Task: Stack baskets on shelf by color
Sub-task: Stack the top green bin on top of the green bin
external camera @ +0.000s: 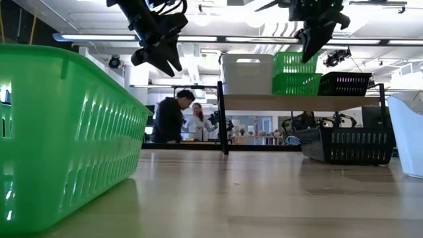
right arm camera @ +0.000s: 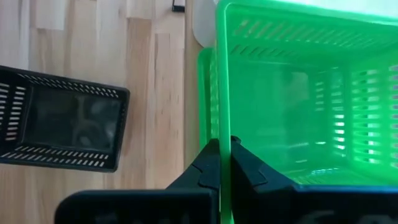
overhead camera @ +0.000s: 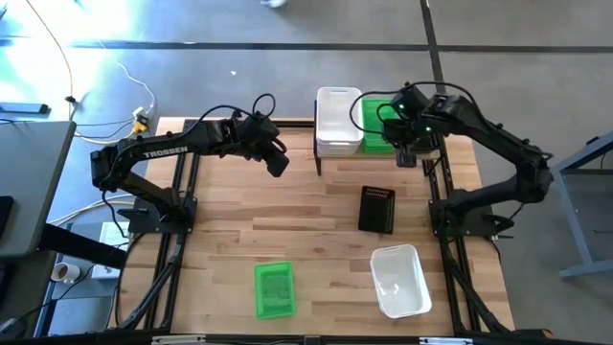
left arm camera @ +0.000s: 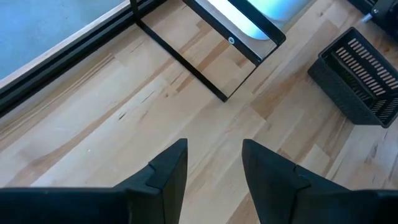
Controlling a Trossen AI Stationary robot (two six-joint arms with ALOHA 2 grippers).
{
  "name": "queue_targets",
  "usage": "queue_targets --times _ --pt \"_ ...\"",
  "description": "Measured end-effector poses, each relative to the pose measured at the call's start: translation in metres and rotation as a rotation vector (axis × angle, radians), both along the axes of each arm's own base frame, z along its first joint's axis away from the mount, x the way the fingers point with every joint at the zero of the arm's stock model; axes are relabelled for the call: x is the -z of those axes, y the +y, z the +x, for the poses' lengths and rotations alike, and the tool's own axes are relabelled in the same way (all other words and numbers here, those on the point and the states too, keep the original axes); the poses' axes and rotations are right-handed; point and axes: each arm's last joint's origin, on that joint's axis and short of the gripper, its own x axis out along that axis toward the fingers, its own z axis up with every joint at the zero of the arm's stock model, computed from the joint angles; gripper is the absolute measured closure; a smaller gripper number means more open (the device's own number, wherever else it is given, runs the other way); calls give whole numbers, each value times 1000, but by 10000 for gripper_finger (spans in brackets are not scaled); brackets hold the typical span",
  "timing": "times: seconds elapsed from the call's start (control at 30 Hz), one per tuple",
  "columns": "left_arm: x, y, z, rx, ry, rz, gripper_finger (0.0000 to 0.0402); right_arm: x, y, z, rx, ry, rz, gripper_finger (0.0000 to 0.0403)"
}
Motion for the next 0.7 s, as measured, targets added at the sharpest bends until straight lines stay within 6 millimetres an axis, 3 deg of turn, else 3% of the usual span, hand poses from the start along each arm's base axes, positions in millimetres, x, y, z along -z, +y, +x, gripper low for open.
queue_targets --times 0.53,0.7 --pt "0 0 0 -12 -5 -9 259 11 -16 3 103 41 53 401" --pt "0 0 0 -14 -6 -10 259 11 -16 4 118 36 57 372"
